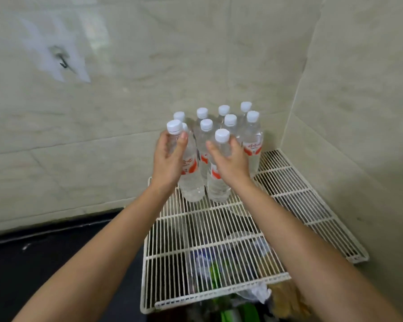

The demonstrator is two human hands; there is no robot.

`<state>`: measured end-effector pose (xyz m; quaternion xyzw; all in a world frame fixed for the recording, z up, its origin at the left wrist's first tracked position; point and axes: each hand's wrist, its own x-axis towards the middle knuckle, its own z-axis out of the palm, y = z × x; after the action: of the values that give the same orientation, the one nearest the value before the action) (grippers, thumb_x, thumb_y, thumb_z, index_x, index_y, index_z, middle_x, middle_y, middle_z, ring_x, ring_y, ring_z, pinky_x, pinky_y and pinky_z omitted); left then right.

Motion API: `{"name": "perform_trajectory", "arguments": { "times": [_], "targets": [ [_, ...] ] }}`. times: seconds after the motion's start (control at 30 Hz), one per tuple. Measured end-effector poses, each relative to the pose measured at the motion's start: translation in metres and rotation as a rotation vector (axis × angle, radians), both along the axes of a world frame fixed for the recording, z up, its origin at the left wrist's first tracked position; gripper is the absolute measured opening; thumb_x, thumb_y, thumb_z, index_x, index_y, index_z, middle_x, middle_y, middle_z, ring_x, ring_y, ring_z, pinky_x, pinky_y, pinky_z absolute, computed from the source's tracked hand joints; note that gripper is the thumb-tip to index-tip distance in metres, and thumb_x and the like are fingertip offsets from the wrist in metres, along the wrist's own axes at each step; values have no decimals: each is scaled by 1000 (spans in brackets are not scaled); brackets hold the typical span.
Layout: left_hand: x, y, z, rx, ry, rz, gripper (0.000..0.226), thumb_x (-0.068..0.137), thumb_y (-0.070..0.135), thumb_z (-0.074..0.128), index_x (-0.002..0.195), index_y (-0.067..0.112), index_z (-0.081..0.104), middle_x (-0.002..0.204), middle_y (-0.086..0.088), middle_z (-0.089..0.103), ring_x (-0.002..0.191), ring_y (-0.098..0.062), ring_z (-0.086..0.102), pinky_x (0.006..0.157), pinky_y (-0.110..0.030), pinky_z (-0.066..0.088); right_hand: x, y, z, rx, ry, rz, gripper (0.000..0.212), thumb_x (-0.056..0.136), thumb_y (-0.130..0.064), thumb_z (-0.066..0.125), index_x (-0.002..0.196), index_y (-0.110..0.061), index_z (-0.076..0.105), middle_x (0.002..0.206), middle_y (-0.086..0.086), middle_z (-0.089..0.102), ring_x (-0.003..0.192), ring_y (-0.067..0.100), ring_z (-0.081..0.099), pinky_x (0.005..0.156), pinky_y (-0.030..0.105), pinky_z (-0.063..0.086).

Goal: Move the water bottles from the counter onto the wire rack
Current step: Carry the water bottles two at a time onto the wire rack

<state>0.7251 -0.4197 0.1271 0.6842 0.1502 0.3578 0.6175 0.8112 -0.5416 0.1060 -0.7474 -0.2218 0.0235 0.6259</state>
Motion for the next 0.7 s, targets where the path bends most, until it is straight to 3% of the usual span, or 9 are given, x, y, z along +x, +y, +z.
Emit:
{"name": "perform_trajectory", "arguments": {
  "times": [0.1,0.17,0.27,0.4,0.47,0.57,0.63,0.7],
  "targets": [
    [9,5,-9,25,47,23,39,89,60,66,116,33,68,127,-16,64,119,-33,64,101,-58,51,6,13,-5,73,24,10,28,92,-53,67,115,-38,57,110,-23,60,105,1,57,93,27,44],
    [11,7,-24,23,118,2,46,87,66,65,119,34,67,129,-19,60,120,-38,62,99,-59,51,4,17,-16,28,16,41,42,92,-61,60,123,-34,57,124,-12,58,118,8,52,101,34,44],
    [9,5,-45,-4,220,37,63,81,78,61,131,41,57,142,-11,49,128,-32,56,102,-57,50,4,15,-24,-154,-1,100,68,90,-72,51,143,-31,44,147,3,38,140,21,37,113,42,36],
    [-3,1,-40,28,288,43,69,77,86,50,133,45,48,142,-2,39,135,-23,47,109,-53,45,6,1,-26,-209,47,152,93,85,-78,52,156,-27,20,161,1,23,149,23,27,119,49,31],
    [-14,-2,-37,63,342,-16,86,76,86,51,147,42,29,153,-2,31,142,-17,39,116,-50,37,-1,-11,-37,-249,99,191,103,80,-85,50,159,-30,12,165,1,20,150,24,28,120,54,32],
    [-34,-2,-45,56,438,-169,108,91,50,64,156,29,-19,160,0,26,124,3,47,108,-31,35,-11,-25,-64,-315,162,234,109,77,-81,60,159,-30,10,163,2,28,146,24,38,116,55,38],
    [-45,3,-61,46,522,-241,113,86,40,75,158,30,-11,152,6,38,126,-4,48,108,-37,40,-13,-31,-78,-373,195,255,111,76,-72,69,160,-31,9,163,0,32,146,25,39,116,57,37],
    [-50,7,-78,58,584,-219,93,84,35,78,157,28,21,142,6,53,127,-14,55,107,-42,45,-12,-34,-86,-415,205,261,108,78,-65,72,160,-33,10,165,-1,32,148,26,36,117,58,35]
  ]
}}
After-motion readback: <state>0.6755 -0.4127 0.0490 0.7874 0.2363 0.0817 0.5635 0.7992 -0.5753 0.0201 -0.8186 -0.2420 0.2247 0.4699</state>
